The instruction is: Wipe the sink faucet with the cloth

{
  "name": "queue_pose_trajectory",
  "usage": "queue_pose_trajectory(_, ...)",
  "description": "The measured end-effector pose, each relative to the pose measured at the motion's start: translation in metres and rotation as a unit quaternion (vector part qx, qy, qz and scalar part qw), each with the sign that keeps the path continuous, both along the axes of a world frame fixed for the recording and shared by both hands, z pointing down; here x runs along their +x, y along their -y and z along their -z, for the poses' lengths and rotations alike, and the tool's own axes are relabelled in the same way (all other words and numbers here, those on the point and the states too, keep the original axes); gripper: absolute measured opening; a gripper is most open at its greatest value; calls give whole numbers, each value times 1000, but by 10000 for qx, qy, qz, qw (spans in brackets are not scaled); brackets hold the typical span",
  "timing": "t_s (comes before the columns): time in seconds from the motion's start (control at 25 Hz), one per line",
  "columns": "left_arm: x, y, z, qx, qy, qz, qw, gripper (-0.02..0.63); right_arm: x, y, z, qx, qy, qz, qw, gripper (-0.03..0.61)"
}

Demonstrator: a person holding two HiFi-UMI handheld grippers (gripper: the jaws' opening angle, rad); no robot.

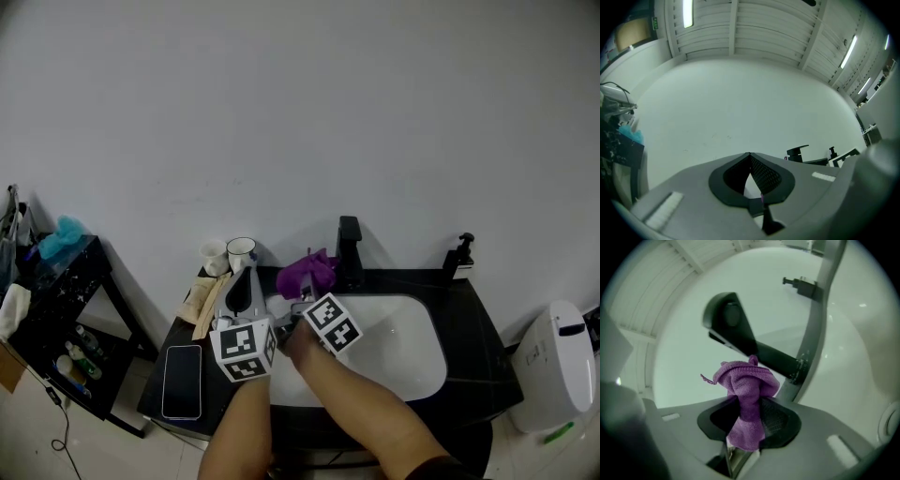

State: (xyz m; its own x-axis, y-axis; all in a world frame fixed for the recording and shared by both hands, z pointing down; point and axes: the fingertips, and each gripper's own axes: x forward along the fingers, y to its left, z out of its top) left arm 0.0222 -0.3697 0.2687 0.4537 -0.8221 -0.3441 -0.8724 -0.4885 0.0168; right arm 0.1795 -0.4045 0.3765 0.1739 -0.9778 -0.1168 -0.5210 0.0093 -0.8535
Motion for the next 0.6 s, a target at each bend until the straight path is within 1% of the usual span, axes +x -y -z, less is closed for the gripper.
queue_pose_trajectory(0.08,-1,2,-1,-20,-12,44,10000,17,-19,-14,13,10,-575,431,9974,131)
queue_pose_trajectory(0.12,-2,4,-1,-33,-24,70,10000,17,-29,-23,23,72,-964,637,9933,132)
queue_pose_trajectory(0.16,-3,5,-1,-43,-31,96,9999,17,-37,-32,37,180,-1470,825,9855,132)
queue_pose_trajectory(0.2,-4,5,-2,-56,-30,114,9999,17,-44,-44,52,324,-2056,992,9730,132)
queue_pose_trajectory(0.24,-3,5,-3,-75,-13,115,9999,17,-48,-57,66,490,-2664,1121,9561,133)
queue_pose_trajectory(0.28,-1,5,-4,-95,28,96,9999,17,-49,-71,78,660,-3260,1190,9355,133)
queue_pose_trajectory(0.32,4,4,-6,-111,94,56,9999,17,-46,-86,89,825,-3832,1186,9123,133)
queue_pose_trajectory(0.4,16,2,-10,-144,245,-81,9996,17,-28,-115,105,1052,-4841,978,8632,133)
queue_pose_trajectory(0.44,23,2,-13,-185,304,-182,9992,17,-14,-127,110,1063,-5214,817,8427,133)
queue_pose_trajectory(0.48,30,1,-16,-247,356,-297,9986,17,1,-138,111,986,-5487,655,8276,134)
queue_pose_trajectory(0.52,37,1,-20,-326,395,-422,9978,17,17,-146,109,821,-5684,511,8171,135)
queue_pose_trajectory(0.56,44,1,-24,-414,416,-553,9967,17,32,-151,102,590,-5820,399,8101,135)
queue_pose_trajectory(0.6,50,1,-27,-497,438,-671,9955,17,46,-155,93,334,-5889,322,8069,137)
